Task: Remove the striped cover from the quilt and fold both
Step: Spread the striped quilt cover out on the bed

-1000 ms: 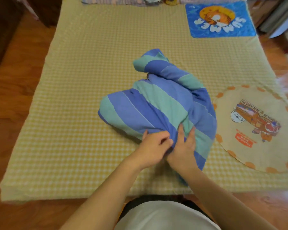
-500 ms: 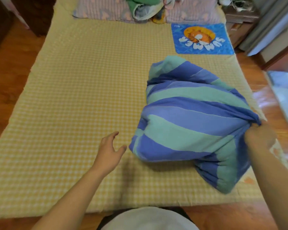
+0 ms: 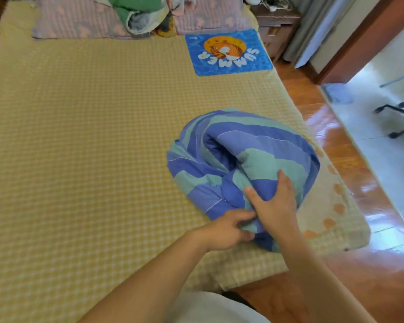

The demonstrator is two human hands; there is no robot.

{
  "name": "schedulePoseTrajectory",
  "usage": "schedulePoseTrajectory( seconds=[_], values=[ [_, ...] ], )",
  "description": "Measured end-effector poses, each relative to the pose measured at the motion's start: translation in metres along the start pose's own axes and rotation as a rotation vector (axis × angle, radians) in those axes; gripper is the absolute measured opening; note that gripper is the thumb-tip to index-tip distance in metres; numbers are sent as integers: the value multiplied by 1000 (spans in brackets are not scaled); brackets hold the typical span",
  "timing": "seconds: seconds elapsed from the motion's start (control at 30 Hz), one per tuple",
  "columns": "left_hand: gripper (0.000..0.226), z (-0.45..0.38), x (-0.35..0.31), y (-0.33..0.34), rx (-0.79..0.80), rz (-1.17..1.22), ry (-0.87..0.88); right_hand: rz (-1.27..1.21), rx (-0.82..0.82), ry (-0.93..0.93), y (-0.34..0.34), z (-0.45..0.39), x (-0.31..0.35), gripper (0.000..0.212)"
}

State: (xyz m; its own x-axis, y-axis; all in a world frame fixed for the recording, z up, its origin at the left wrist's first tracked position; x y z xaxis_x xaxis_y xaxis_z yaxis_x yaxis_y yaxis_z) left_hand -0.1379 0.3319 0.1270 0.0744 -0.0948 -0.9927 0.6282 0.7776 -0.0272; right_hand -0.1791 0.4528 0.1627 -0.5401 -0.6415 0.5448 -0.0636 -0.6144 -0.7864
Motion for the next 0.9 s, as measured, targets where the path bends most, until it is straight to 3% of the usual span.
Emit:
schedulePoseTrajectory(
  seconds=[0.07,0.13,0.27,0.33,0.47,0.57,0.63,0.73,0.83,0.9],
  values=[
    [60,-9,4,30,104,-9,-60,98,-34,22,-15,-26,-8,97],
    [54,-15,11,44,80,-32,-102,166,-23,33,-22,-49,-22,82],
    [29,-3,36,5,-412,-133,-214,154,-18,-37,-34,-78,-48,54],
    [27,5,38,-18,-585,-290,-193,80,-16,-75,-40,-83,-55,45],
    [56,-8,33,-42,-650,-599,-172,-62,19,-88,-50,-75,-66,39],
    [60,-25,32,-58,-679,-719,-189,-194,95,-110,-66,-61,-71,36],
    [67,-35,38,-68,-625,-806,-257,-248,190,-112,-80,-58,-80,39],
    [80,-37,67,-71,-369,-937,-493,-300,303,-141,-104,-58,-96,49],
    [54,-26,102,-44,-37,-959,-667,-387,312,-33,-121,-79,-126,41],
    [35,-20,107,-11,99,-965,-655,-489,217,120,-125,-109,-148,30]
  ],
)
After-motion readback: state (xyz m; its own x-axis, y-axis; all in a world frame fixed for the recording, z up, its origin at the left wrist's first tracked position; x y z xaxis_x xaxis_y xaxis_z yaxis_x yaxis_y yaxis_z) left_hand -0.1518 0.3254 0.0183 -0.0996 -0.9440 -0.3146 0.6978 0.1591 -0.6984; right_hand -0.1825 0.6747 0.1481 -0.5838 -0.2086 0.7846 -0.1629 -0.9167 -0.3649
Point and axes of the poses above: each hand's wrist, its own z-axis away from the middle knuckle, its own y-axis out of the palm, x = y × z, the point moved 7 cm from there along -z, towards the middle knuckle, and after that the axes turned 13 degrees about y, right-handed, at the moved point
